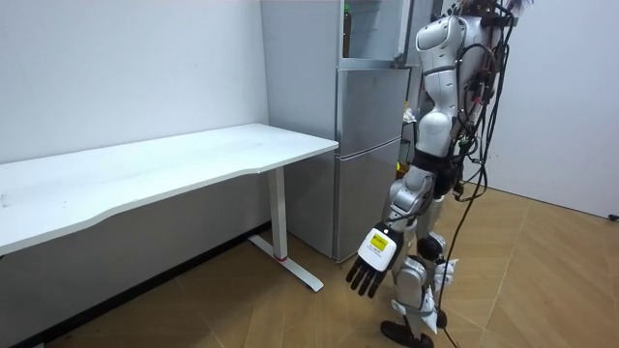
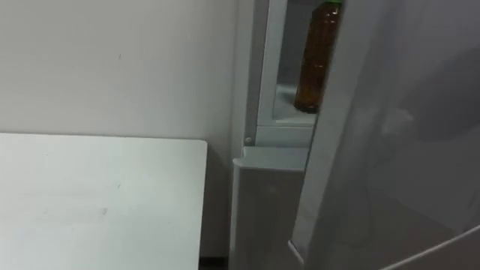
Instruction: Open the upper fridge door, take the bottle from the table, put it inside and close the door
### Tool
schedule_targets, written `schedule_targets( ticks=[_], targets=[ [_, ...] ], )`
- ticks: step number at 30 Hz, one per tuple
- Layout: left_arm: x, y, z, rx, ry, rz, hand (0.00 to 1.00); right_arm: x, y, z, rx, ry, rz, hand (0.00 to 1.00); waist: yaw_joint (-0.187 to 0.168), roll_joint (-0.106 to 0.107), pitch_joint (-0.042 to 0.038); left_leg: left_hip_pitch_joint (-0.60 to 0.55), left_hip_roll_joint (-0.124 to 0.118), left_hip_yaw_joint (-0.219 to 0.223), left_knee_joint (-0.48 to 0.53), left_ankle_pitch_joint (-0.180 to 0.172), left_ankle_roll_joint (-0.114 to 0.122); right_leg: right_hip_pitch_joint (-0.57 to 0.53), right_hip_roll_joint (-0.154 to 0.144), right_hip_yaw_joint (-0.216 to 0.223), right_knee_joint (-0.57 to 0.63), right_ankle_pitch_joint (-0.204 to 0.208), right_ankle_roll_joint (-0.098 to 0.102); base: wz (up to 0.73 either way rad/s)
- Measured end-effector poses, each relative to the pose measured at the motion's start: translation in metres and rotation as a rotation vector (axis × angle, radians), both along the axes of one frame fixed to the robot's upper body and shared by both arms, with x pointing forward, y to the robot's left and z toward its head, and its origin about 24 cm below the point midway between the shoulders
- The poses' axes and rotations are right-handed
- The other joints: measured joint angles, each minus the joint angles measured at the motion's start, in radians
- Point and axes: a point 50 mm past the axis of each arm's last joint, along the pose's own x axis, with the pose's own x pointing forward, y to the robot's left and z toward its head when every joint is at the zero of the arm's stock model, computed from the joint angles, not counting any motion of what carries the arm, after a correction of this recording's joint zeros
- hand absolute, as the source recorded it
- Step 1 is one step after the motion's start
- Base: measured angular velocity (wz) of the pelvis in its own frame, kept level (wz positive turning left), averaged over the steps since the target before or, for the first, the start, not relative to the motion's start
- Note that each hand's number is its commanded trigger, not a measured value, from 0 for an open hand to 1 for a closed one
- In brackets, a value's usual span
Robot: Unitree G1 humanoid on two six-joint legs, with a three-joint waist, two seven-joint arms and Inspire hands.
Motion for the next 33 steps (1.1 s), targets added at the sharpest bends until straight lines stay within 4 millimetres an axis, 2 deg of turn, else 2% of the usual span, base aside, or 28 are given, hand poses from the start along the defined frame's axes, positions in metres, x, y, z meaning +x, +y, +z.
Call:
schedule_targets(
  ticks=[5,7,11,23,33],
  targets=[
    [0.0,-0.004,-0.002,-0.01,0.021,-0.016,0.0,0.013,0.017,-0.006,-0.08,0.047,0.089,0.0,0.009,0.0,0.002,0.002,0.0,-0.008,0.004,0.0,-0.001,0.014,0.001,-0.001,-0.003,0.0,0.0,0.05],
    [-0.001,-0.005,-0.002,-0.015,0.029,-0.026,0.0,0.018,0.02,-0.007,-0.096,0.053,0.103,0.0,0.015,0.004,0.0062,0.002,0.0,-0.008,0.009,0.0,-0.001,0.016,0.001,-0.002,-0.003,0.0,0.0,0.0],
    [0.003,-0.007,-0.003,-0.03,0.032,-0.037,0.0,0.028,0.023,-0.009,-0.103,0.069,0.142,0.0,0.031,0.005,0.0082,-0.001,0.0,-0.008,0.014,-0.001,-0.001,0.015,0.001,-0.004,-0.003,0.0,-0.001,0.0],
    [0.008,-0.01,-0.006,-0.075,0.051,-0.072,0.0,0.047,0.038,-0.026,-0.151,0.155,0.255,0.0,0.032,-0.007,0.0015,-0.002,0.001,-0.013,0.018,-0.001,-0.001,0.015,-0.002,-0.011,-0.001,0.001,-0.002,0.01],
    [0.007,-0.01,-0.006,-0.093,0.055,-0.076,0.0,0.05,0.035,-0.032,-0.146,0.181,0.252,0.0,0.032,-0.02,0.0027,-0.002,0.001,-0.012,0.019,-0.001,-0.002,0.012,-0.001,-0.012,-0.002,0.002,-0.003,0.0]
  ],
)
